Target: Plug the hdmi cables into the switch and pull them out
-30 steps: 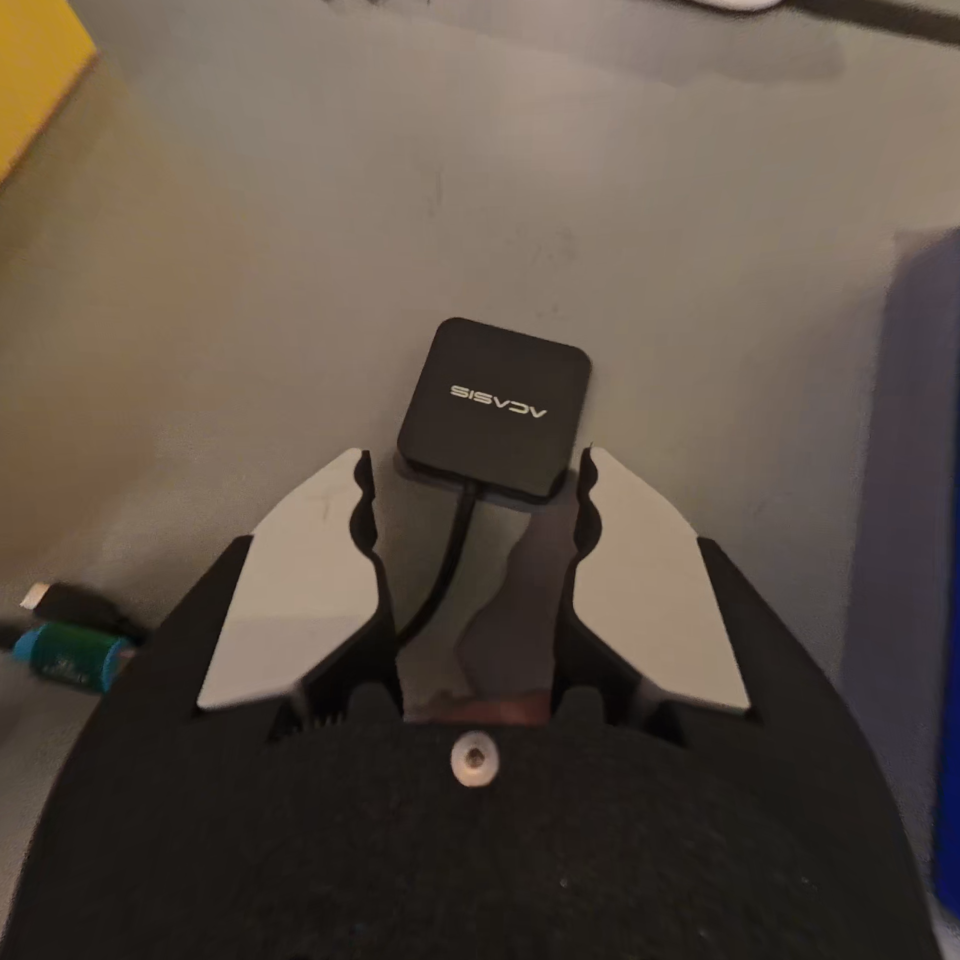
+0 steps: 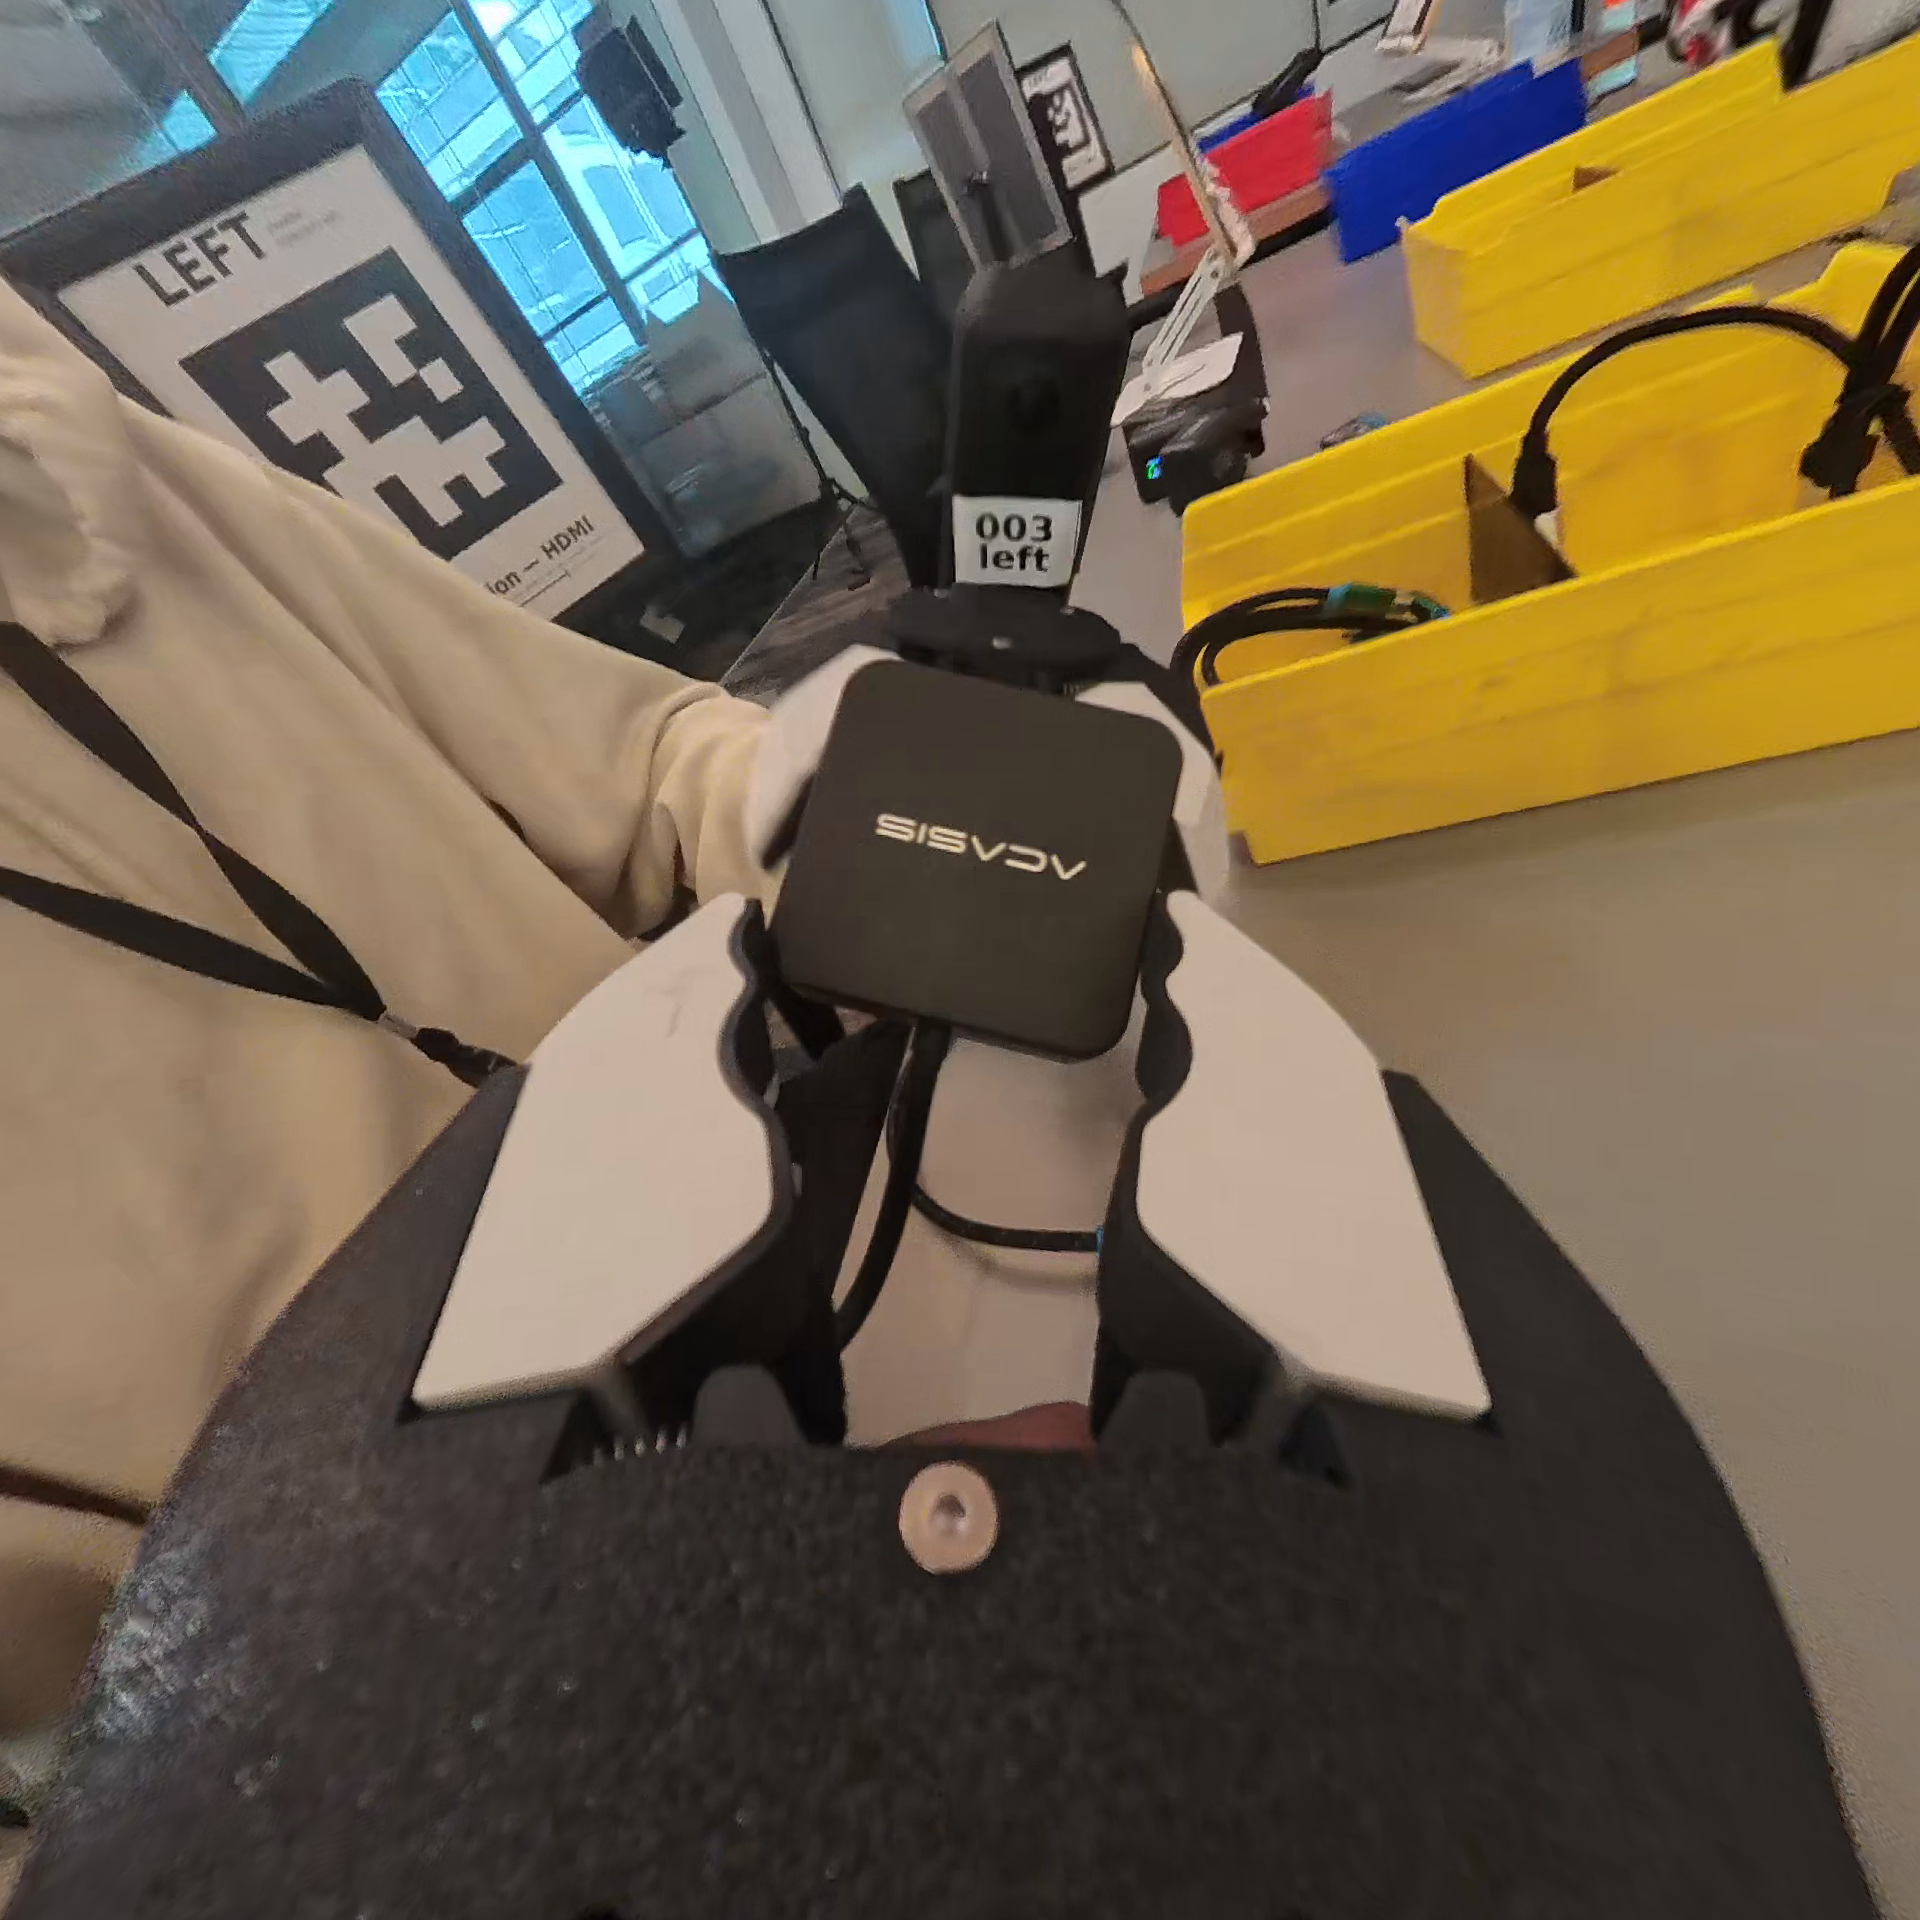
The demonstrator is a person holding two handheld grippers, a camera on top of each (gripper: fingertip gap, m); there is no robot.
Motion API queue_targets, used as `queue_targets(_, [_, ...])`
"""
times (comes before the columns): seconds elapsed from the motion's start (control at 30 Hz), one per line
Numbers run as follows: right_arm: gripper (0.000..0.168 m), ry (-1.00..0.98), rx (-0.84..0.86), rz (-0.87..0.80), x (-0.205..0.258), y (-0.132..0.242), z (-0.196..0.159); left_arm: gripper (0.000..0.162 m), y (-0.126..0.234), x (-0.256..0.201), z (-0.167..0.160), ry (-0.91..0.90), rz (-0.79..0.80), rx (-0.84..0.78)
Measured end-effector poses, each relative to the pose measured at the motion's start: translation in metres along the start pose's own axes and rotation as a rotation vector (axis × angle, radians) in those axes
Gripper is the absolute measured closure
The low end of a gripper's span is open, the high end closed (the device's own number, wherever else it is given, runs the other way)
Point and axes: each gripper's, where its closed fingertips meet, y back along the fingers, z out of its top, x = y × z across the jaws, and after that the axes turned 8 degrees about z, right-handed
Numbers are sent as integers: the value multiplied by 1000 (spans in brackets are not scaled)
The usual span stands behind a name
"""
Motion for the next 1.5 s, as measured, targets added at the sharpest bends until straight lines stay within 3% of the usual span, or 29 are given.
queue_targets(0.33, [100, -157, -66, 318, 21, -10, -31, 79, 6, -14, -10, 12, -79, 2])
queue_targets(0.5, [100, -219, -97, 499, 36, -21, -34, 104, 16, -22, -9, -47, -132, -9])
queue_targets(0.63, [99, -239, -114, 560, 39, -32, -35, 104, 20, -24, -14, -77, -145, 16])
queue_targets(0.8, [100, -260, -109, 471, 25, -33, -41, 103, 29, -14, -19, -252, -20, 65])
queue_targets(0.93, [99, -299, -43, 424, 22, -30, -57, 115, 24, -10, -38, -508, 87, 186])
queue_targets(1.0, [100, -319, -3, 408, 21, -32, -65, 127, 19, -11, -51, -574, 89, 251])
queue_targets(1.2, [99, -351, 53, 312, 17, -34, -75, 140, 18, -3, -65, -703, 109, 282])
queue_targets(1.27, [112, -234, 48, 268, 25, -32, -69, 148, 21, -4, -60, -650, 70, 232])
queue_targets(1.37, [103, 9, 70, 65, 27, -30, -57, 149, 27, -9, -53, -606, 1, 140])
queue_targets(1.5, [113, 232, 173, -79, 34, -33, -55, 148, 27, -27, -39, -636, -87, -33])
